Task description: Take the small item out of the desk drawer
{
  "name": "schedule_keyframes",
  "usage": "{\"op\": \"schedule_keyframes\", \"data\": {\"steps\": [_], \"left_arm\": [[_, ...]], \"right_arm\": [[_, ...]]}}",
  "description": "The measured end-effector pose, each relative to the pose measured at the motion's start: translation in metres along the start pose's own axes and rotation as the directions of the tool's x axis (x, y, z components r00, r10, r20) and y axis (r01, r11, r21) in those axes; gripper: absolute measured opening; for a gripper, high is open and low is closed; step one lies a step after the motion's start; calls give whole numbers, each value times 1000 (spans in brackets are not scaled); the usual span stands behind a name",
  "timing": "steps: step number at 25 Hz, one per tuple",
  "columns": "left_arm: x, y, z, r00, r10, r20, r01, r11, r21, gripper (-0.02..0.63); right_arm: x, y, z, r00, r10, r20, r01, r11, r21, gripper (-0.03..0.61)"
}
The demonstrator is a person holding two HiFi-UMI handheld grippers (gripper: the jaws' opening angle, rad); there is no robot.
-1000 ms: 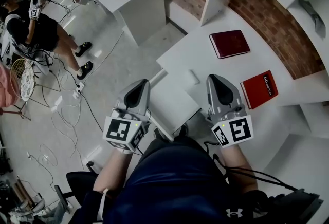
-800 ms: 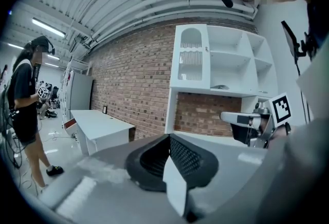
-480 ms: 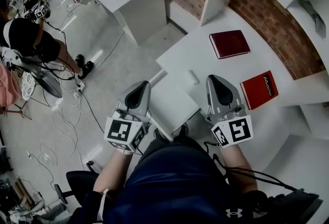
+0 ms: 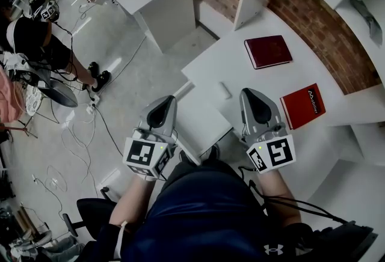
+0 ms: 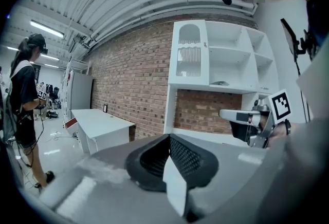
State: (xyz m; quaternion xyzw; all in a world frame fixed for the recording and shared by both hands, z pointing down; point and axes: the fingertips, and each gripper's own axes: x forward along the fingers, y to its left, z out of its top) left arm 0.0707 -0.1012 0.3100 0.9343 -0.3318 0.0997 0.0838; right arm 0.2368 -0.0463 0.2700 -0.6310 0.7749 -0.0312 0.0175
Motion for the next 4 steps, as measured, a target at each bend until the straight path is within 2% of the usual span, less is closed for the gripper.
{"op": "schedule_keyframes", "data": {"steps": [4], "left_arm": [[2, 0, -5, 1000, 9, -10, -8, 1000, 21, 3]], "right_arm": [[0, -3, -3, 1000, 9, -4, -9, 1000, 4, 2]]}}
